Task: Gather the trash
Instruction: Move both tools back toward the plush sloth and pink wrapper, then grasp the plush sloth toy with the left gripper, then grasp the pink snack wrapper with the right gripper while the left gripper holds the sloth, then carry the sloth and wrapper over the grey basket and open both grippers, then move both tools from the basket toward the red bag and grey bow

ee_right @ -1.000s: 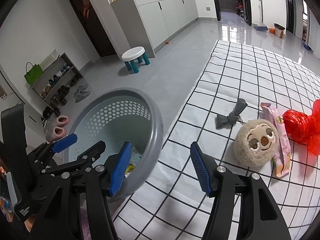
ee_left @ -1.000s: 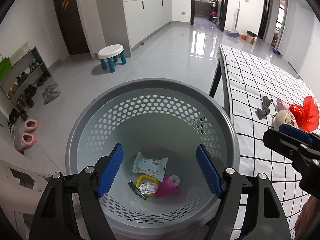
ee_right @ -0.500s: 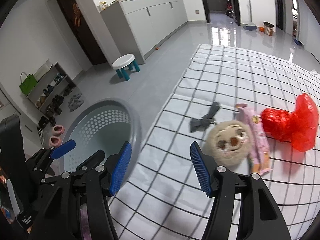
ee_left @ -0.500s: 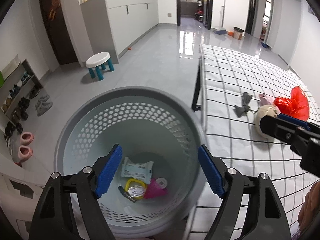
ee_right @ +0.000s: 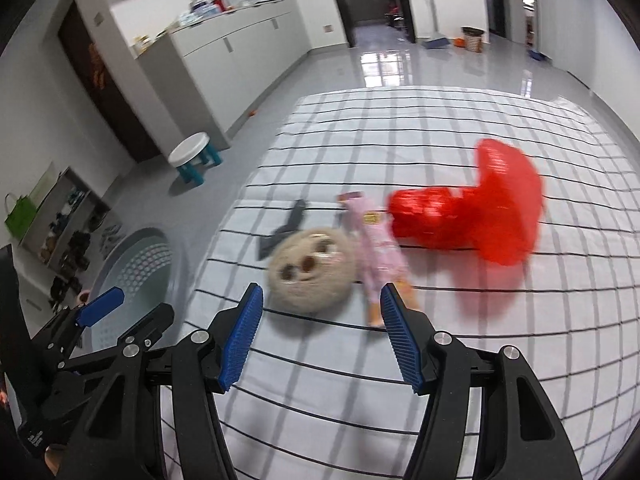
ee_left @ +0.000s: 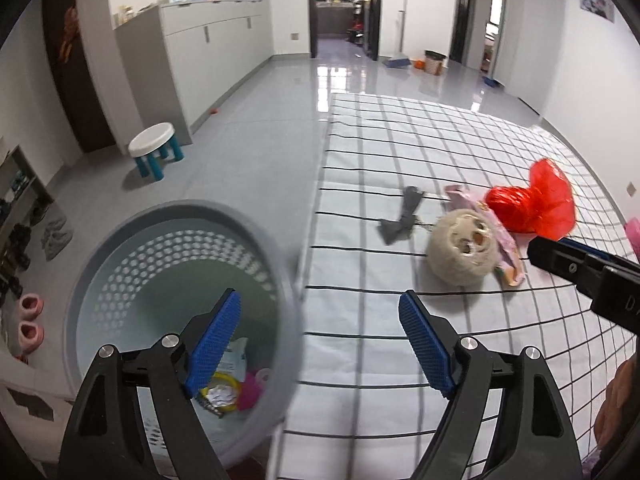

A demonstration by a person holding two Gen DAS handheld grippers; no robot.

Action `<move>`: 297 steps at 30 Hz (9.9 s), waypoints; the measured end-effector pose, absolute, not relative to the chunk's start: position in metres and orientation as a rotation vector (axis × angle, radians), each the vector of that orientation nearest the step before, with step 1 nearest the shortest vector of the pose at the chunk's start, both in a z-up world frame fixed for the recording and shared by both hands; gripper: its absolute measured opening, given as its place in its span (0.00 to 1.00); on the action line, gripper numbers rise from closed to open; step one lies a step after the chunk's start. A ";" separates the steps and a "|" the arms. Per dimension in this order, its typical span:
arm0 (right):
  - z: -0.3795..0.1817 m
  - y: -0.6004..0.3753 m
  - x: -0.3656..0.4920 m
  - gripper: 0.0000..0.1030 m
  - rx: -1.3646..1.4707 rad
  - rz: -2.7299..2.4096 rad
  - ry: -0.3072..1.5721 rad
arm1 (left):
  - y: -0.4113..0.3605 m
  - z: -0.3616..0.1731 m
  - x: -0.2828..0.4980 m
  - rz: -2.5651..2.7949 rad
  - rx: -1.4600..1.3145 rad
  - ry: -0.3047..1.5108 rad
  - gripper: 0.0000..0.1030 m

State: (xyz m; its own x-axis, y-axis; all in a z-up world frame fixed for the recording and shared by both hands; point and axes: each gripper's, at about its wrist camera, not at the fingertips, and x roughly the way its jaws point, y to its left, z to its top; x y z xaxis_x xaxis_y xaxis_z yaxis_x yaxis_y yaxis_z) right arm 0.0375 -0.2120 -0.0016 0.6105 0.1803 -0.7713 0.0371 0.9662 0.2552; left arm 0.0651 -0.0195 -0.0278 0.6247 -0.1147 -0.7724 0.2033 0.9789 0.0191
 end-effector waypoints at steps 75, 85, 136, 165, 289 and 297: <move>-0.058 -0.218 0.091 0.57 0.183 -0.028 1.029 | -0.015 -0.032 0.062 -0.192 0.161 0.833 0.58; -0.071 -0.219 0.108 0.54 0.150 -0.062 1.043 | -0.016 -0.038 0.064 -0.190 0.157 0.840 0.58; -0.013 -0.182 0.016 0.34 0.214 0.095 0.906 | 0.036 -0.002 0.035 -0.136 0.161 0.781 0.58; 0.000 -0.099 0.036 0.34 0.119 0.248 0.914 | 0.101 -0.011 0.049 0.020 0.066 0.834 0.58; 0.016 -0.255 0.051 0.51 0.283 -0.004 0.836 | -0.050 -0.019 0.111 -0.172 0.107 0.867 0.90; 0.014 -0.292 0.058 0.51 0.296 -0.101 0.829 | -0.071 -0.020 0.129 -0.184 0.138 0.841 0.90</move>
